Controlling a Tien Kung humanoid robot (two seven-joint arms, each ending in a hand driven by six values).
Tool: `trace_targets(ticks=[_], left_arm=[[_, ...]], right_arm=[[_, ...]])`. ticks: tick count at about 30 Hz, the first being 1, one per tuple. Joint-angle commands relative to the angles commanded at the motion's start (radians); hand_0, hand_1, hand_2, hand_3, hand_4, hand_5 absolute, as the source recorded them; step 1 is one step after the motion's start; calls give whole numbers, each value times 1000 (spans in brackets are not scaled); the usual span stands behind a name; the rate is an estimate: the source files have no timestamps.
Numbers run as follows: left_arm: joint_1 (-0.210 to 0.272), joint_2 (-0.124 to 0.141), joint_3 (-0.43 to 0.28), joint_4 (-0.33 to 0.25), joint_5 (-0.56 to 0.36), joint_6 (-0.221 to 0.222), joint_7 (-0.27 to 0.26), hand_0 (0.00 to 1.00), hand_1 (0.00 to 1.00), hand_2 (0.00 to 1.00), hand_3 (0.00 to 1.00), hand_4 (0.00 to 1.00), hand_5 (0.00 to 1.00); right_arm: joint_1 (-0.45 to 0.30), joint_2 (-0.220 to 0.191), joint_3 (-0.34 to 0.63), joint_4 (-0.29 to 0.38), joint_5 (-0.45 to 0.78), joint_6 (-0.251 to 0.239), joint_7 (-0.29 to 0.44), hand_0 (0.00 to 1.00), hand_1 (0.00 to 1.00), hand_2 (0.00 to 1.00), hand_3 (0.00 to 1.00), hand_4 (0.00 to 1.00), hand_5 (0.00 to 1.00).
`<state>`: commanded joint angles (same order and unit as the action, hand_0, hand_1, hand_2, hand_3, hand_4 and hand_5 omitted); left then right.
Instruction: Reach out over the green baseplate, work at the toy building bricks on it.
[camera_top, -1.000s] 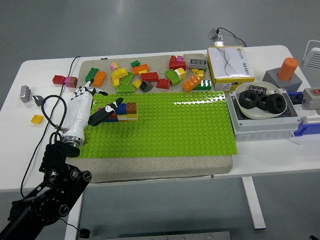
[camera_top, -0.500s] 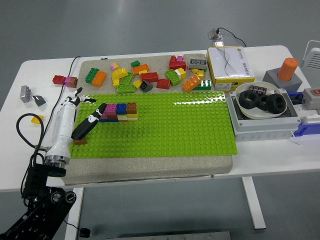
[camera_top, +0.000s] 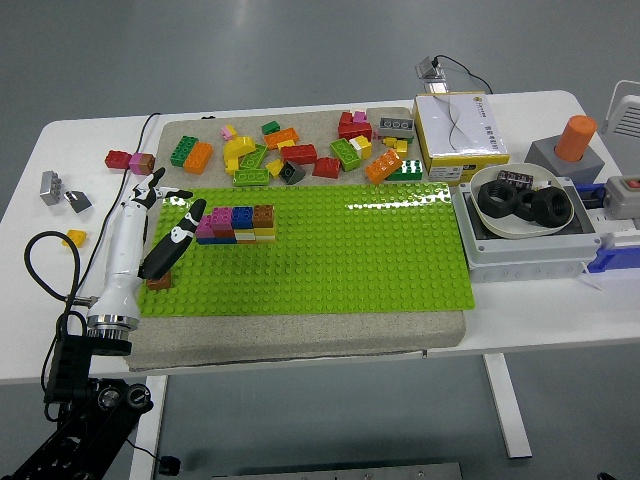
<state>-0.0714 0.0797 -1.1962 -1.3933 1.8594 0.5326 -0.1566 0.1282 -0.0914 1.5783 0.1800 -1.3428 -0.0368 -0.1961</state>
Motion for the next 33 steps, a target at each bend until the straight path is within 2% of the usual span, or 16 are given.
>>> trace_targets(ticks=[18, 23, 29, 33], left_arm=[[0, 7, -8, 7, 1, -9, 16, 972, 899, 913, 562, 884, 932], [-20, 13, 6, 16, 31, -18, 39, 969, 902, 921, 567, 884, 934], [-18, 18, 6, 29, 54, -29, 64, 971, 905, 928, 574, 886, 938], [-17, 21, -10, 41, 102, -6, 110, 971, 905, 928, 574, 886, 938]], right_arm=[[-3, -1, 10, 0, -7, -6, -10, 589, 563, 624, 648, 634, 732], [-3, 4, 8, 0, -3, -9, -7, 589, 560, 625, 646, 637, 743], [-1, 4, 12, 0, -7, -9, -9, 588, 559, 625, 646, 639, 751], [3, 5, 10, 0, -8, -9, -8, 588, 559, 625, 646, 639, 751]])
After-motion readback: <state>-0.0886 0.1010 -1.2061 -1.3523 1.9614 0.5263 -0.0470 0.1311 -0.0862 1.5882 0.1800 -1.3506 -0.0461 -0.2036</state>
